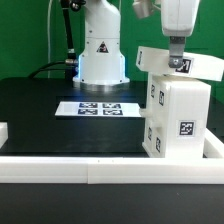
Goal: Assemble cabinet
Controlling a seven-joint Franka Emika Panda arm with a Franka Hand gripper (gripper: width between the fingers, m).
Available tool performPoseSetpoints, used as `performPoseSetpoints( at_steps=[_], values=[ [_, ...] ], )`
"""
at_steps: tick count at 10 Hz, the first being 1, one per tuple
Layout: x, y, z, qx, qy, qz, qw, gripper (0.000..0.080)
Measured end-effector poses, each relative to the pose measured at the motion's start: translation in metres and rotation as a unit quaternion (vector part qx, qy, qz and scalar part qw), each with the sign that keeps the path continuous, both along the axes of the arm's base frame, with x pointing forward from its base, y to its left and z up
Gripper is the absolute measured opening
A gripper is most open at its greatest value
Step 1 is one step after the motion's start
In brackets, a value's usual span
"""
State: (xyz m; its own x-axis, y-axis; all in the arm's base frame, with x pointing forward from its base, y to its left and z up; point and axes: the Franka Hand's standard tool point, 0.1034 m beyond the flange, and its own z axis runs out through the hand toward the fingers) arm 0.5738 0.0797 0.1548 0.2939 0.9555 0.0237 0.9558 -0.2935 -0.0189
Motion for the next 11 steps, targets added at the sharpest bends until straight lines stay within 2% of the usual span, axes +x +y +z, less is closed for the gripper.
performPoseSetpoints(
  at_steps=[1, 2, 3, 8, 11],
  values=[
    [-0.0002, -0.0005, -0.0005, -0.001, -0.001, -0.005, 1.0, 0.0797],
    [0.0, -0.0015, -0.0005, -0.001, -0.001, -0.006, 1.0, 0.0703],
    [0.0003, -0.0019, -0.0001, -0.001, -0.001, -0.006, 1.0, 0.0566],
    [0.0004, -0.0017, 0.0, -0.001, 0.0, -0.049, 0.999, 0.0567],
    [0.0004, -0.002, -0.0001, -0.002, 0.003, -0.156, 0.988, 0.0567]
  ],
)
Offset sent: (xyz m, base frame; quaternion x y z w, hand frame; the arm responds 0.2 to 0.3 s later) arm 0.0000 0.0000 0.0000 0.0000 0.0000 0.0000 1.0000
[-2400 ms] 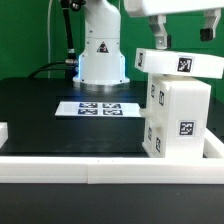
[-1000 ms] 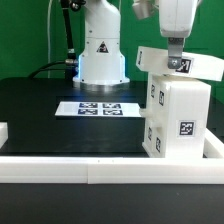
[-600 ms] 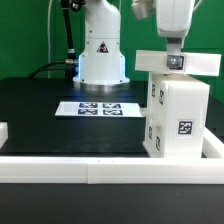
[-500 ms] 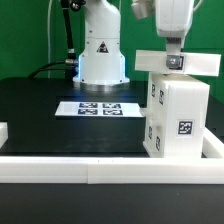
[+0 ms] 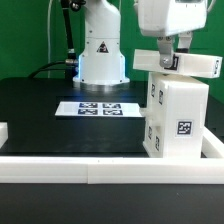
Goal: Assemble cabinet
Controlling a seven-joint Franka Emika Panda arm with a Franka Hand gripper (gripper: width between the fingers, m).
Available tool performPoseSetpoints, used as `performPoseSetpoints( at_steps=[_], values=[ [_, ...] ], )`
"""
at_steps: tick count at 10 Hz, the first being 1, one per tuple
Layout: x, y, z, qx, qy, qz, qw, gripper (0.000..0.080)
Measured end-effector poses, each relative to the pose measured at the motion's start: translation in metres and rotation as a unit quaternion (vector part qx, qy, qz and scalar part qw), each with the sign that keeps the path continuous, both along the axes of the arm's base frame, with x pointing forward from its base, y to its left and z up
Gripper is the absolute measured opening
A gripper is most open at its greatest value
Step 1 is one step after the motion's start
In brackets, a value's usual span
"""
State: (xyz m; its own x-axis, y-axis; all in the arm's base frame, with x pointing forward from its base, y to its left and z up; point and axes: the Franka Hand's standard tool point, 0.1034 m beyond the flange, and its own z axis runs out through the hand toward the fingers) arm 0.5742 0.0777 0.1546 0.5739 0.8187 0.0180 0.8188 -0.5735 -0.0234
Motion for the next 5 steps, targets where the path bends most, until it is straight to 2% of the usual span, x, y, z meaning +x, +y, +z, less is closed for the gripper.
performPoseSetpoints(
  at_steps=[1, 3, 5],
  values=[
    [-0.0003, -0.0027, -0.0003, 0.008, 0.005, -0.076, 0.997, 0.0567],
    [0.0003, -0.004, -0.0004, 0.01, 0.006, -0.174, 0.985, 0.0567],
    [0.0002, -0.0036, -0.0007, 0.01, 0.011, -0.292, 0.956, 0.0567]
  ],
)
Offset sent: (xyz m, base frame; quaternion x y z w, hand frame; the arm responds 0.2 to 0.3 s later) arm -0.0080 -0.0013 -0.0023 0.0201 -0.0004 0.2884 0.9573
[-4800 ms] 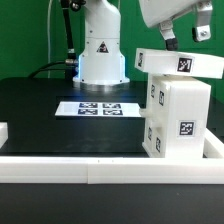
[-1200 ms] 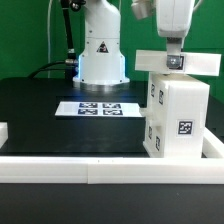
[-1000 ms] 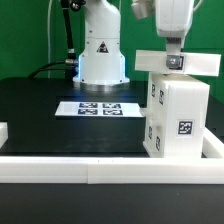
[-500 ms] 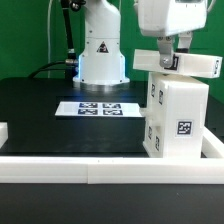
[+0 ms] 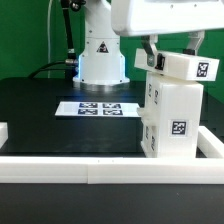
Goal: Assemble cabinet
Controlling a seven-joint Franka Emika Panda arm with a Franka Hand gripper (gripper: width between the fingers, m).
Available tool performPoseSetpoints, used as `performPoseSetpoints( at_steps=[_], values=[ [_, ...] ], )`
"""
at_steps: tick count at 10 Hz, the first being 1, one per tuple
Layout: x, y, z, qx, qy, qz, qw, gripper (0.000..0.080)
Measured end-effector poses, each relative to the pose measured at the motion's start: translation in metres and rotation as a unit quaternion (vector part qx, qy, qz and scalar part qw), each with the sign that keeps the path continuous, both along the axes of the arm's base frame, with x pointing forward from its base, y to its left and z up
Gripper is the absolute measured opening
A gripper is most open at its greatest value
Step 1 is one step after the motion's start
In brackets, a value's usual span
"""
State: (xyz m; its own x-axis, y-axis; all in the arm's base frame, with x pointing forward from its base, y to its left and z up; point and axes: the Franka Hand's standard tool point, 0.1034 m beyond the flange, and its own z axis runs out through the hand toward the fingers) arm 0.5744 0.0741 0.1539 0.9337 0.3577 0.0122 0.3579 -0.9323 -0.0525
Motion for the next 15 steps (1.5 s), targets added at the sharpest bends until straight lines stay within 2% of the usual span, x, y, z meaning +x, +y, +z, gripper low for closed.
performPoseSetpoints(
  at_steps=[5, 7, 9, 12, 15],
  values=[
    [0.0003, 0.0009, 0.0001, -0.001, 0.007, -0.148, 0.989, 0.0567],
    [0.0009, 0.0008, -0.0003, 0.002, 0.007, -0.232, 0.973, 0.0566],
    [0.0002, -0.0009, -0.0009, 0.031, -0.016, -0.35, 0.936, 0.0566],
    [0.0029, 0.0008, -0.001, 0.047, -0.021, -0.467, 0.883, 0.0566],
    [0.0056, 0.0057, -0.0007, 0.063, -0.014, -0.584, 0.809, 0.0566]
  ],
)
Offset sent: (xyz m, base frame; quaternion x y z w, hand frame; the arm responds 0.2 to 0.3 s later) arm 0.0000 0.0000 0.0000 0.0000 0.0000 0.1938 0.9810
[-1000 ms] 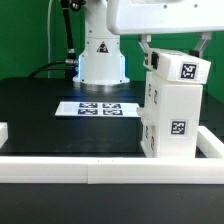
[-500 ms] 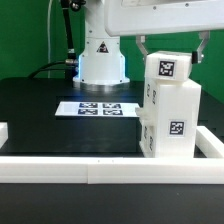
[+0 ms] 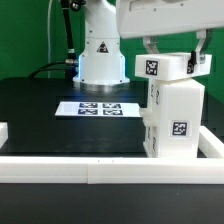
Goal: Assemble cabinet
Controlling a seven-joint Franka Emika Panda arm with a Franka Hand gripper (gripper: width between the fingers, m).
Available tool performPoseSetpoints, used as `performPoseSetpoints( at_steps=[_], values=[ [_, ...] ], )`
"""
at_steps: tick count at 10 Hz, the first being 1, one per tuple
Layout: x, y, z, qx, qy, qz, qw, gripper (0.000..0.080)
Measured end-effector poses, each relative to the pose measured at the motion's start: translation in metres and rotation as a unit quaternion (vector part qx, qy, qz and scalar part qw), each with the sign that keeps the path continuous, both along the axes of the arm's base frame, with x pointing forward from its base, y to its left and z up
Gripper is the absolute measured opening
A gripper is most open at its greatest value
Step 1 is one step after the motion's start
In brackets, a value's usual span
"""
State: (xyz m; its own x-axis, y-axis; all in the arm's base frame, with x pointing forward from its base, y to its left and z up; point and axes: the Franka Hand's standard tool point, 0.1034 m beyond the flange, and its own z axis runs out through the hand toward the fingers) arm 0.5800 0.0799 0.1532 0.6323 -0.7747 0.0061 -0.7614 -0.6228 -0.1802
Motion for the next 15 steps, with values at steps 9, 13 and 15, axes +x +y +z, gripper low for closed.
performPoseSetpoints(
  at_steps=[9, 13, 15],
  values=[
    [0.001, 0.004, 0.011, 0.039, 0.014, -0.148, 0.988, 0.0789],
    [0.006, 0.006, 0.03, 0.054, 0.007, -0.134, 0.989, 0.0797],
    [0.004, 0.008, 0.029, 0.042, 0.012, -0.101, 0.994, 0.0797]
  ],
)
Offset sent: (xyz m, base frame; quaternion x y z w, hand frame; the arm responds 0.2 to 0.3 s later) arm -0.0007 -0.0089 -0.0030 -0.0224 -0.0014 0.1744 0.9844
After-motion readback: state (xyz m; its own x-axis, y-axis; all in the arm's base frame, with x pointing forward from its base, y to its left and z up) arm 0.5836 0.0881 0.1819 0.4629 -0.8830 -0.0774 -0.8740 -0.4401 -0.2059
